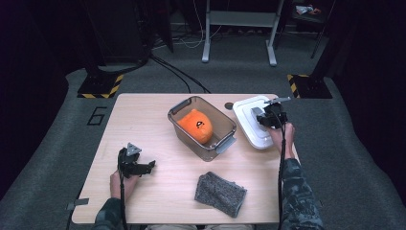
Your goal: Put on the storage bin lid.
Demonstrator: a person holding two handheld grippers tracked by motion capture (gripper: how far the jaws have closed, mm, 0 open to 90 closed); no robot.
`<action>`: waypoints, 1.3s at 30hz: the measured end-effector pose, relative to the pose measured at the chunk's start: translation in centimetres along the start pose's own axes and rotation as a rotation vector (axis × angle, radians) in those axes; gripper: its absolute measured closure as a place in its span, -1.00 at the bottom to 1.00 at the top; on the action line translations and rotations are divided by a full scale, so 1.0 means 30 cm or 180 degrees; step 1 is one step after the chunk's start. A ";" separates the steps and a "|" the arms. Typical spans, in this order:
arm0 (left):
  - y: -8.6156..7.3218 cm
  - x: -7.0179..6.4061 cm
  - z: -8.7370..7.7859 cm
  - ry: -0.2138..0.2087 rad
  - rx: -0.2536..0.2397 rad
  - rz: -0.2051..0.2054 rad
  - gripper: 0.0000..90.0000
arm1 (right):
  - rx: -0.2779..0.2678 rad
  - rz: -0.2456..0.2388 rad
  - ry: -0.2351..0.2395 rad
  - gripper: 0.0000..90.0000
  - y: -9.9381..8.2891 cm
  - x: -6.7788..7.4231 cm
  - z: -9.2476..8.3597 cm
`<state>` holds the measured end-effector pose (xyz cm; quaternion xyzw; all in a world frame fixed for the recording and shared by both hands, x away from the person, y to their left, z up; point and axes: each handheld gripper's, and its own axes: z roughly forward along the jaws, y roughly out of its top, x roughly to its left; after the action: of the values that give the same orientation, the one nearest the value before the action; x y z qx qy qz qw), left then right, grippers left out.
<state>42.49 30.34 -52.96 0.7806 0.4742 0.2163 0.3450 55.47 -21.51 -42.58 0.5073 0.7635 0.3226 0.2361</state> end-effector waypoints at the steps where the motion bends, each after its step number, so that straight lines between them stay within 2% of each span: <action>1: 0.000 0.000 0.000 0.0000 0.0000 0.0000 -0.71 | -0.0018 -0.0027 0.0009 0.49 0.005 -0.001 -0.004; 25: 0.000 -0.001 0.000 0.0004 0.0001 -0.0003 -0.71 | -0.0137 -0.0138 0.0153 0.49 0.120 0.001 -0.132; 27: 0.000 -0.001 0.000 0.0004 0.0002 -0.0002 -0.71 | -0.0131 -0.0128 0.0165 0.49 0.130 0.009 -0.146; 29: 0.000 -0.001 0.000 0.0004 -0.0001 -0.0004 -0.71 | -0.0168 -0.0192 0.0197 0.49 0.141 0.010 -0.156; 30: 0.000 -0.001 0.000 0.0004 0.0001 -0.0002 -0.71 | -0.0160 -0.0149 0.0205 0.49 0.146 0.016 -0.164; 36: 0.000 -0.001 0.000 0.0005 0.0002 -0.0002 -0.71 | -0.0184 -0.0187 0.0293 0.49 0.173 0.042 -0.190; 39: 0.000 -0.001 0.000 0.0005 0.0000 -0.0001 -0.71 | -0.0203 -0.0284 0.0326 0.49 0.182 0.052 -0.196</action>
<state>42.47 30.32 -52.96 0.7803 0.4746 0.2168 0.3447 54.23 -20.03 -34.63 0.4478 0.7857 0.3614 0.2268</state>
